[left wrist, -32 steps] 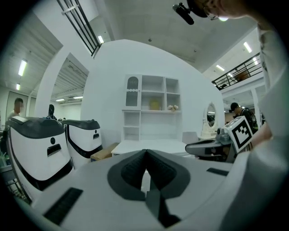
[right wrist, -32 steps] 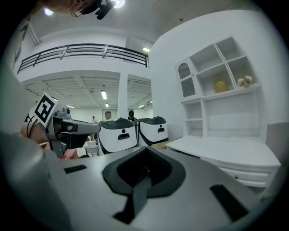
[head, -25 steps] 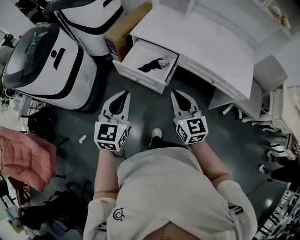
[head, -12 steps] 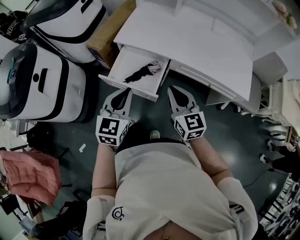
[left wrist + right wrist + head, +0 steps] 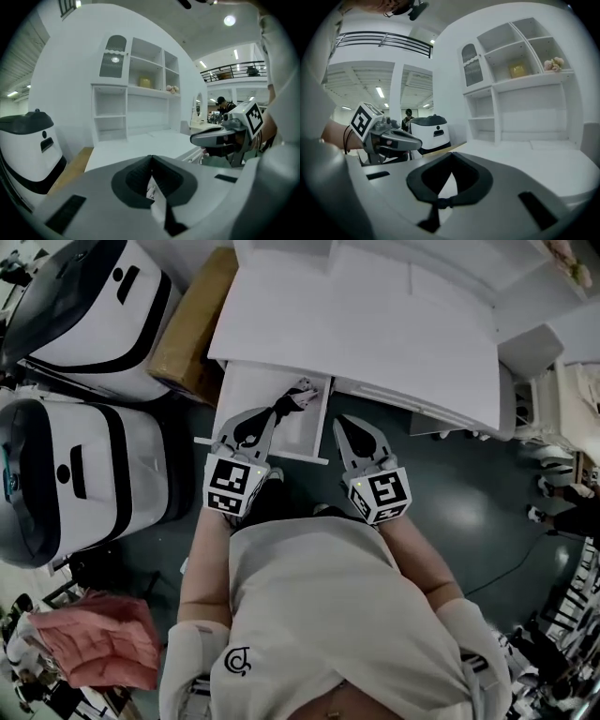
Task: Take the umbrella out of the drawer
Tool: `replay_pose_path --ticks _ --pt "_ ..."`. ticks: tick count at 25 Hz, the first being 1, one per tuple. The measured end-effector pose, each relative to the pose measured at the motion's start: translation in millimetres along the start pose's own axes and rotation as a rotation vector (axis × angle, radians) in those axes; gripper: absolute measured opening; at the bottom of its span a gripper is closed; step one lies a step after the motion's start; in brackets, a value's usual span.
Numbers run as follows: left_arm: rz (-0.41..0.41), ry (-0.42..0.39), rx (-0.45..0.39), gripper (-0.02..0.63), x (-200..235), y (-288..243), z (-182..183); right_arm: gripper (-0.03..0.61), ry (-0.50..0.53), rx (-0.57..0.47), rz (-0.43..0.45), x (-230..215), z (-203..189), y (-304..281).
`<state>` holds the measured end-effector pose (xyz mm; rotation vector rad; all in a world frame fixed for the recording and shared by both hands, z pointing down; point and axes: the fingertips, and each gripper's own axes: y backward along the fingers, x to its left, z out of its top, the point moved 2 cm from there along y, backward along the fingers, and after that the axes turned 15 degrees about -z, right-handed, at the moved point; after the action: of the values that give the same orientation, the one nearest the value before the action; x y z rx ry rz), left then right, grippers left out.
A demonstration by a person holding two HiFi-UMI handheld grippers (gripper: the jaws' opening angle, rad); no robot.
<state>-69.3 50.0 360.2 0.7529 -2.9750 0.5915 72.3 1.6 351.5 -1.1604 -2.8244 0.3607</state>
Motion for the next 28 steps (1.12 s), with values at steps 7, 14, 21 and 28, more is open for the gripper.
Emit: replay_pose_path --ticks 7,14,21,28 --pt "-0.154 0.069 0.107 0.012 65.6 -43.7 -45.6 0.006 -0.043 0.004 -0.088 6.5 -10.1 -47.8" --pt "-0.336 0.069 0.276 0.012 94.6 -92.7 -117.0 0.006 -0.084 0.036 -0.194 -2.8 -31.6 -79.8" --pt "-0.435 0.112 0.494 0.108 98.3 -144.5 -189.6 0.006 -0.104 0.086 -0.26 -14.2 -59.0 -100.5" --pt "-0.467 0.155 0.58 0.285 93.3 -182.7 -233.2 0.006 -0.13 0.166 -0.312 -21.8 -95.0 -97.8"
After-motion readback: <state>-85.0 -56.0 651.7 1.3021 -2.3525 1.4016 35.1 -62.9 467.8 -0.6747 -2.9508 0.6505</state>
